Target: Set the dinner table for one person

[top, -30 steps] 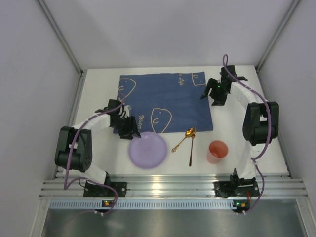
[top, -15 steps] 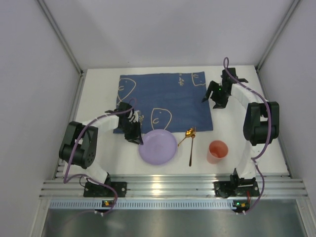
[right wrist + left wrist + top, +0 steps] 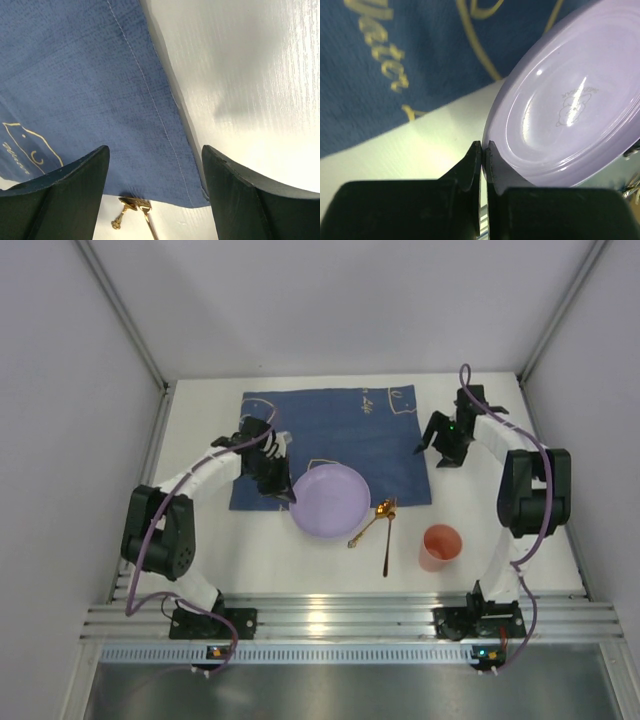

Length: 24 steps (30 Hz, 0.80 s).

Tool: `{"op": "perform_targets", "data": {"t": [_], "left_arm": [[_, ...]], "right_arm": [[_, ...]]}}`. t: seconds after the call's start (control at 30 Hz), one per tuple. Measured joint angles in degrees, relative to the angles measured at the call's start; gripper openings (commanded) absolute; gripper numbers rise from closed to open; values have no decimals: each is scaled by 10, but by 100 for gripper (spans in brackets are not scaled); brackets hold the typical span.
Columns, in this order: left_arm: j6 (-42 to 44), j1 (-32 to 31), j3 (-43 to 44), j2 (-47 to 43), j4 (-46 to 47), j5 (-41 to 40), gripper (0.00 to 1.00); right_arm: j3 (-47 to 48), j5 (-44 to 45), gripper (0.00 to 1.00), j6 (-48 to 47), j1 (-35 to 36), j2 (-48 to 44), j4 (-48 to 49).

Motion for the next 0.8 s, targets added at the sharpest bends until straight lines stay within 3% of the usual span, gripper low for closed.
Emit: {"op": "perform_targets", "data": {"t": [0.23, 0.6, 0.8], "left_arm": [[-13, 0, 195, 79, 6, 4, 0], [-67, 19, 546, 395, -31, -92, 0], [-95, 52, 581, 412, -48, -138, 0]], "right_arm": [[-22, -5, 75, 0, -1, -13, 6], [-38, -14, 75, -9, -3, -39, 6], [-53, -15, 75, -17, -9, -57, -2]]}}
